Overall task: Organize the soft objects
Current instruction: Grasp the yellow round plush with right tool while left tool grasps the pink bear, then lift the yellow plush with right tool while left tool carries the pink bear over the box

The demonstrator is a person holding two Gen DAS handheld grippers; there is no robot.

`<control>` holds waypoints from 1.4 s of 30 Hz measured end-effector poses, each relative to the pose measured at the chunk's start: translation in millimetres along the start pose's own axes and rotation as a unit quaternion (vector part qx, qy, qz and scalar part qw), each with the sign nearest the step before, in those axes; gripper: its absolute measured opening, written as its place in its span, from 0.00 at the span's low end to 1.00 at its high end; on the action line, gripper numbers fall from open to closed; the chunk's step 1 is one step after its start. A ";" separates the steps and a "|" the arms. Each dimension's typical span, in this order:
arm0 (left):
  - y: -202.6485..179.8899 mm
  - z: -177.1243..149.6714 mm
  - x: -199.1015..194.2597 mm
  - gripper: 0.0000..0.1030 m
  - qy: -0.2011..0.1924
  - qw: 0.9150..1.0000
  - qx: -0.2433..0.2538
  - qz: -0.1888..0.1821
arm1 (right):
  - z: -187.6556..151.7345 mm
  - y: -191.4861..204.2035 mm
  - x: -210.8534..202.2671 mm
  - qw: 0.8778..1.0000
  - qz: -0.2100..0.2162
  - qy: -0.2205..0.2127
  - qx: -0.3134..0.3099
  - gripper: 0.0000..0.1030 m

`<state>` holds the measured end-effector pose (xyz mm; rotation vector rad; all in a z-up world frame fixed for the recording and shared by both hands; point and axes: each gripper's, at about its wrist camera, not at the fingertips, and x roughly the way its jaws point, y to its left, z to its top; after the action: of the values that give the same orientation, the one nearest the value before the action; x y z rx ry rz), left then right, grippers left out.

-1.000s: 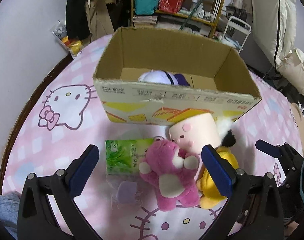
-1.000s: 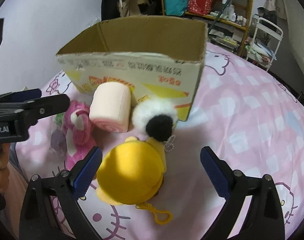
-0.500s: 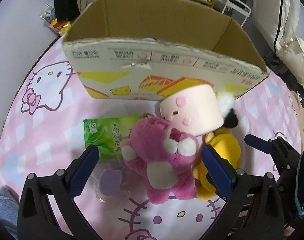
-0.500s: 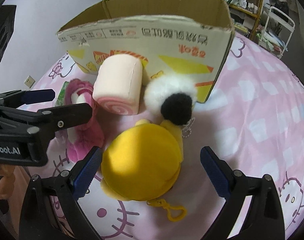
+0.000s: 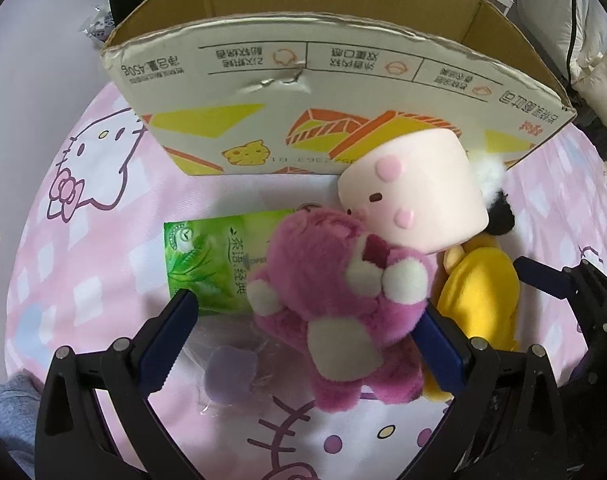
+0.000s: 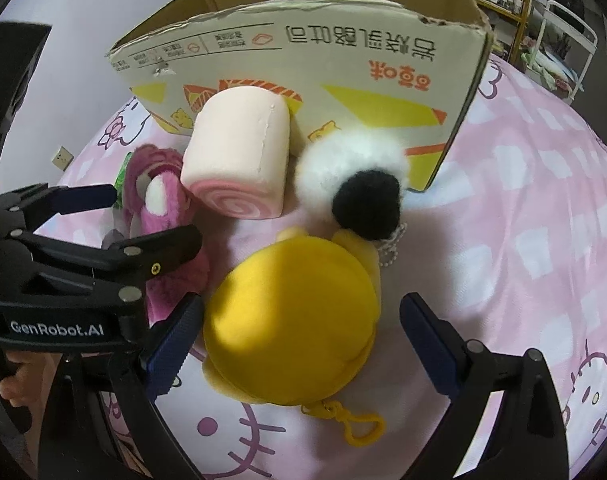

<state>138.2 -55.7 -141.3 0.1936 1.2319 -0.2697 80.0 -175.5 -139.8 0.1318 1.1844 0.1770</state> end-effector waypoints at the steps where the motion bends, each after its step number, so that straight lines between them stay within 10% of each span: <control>1: -1.4 -0.8 0.1 0.90 -0.001 1.000 0.002 0.000 | -0.1 -1.2 0.0 1.000 0.002 0.002 0.002 0.99; 13: -15.8 -9.5 -2.8 0.66 -0.005 1.000 0.011 -0.025 | -1.3 5.6 6.3 1.000 0.001 0.003 -0.008 0.90; 42: -12.5 -29.4 -59.1 0.59 -0.095 0.995 0.005 -0.018 | -1.6 -6.8 -33.6 0.998 0.004 -0.063 0.005 0.66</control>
<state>89.8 -53.3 -94.9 0.1515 1.0459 -0.3180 66.7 -189.1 -111.3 0.1539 1.0600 0.1688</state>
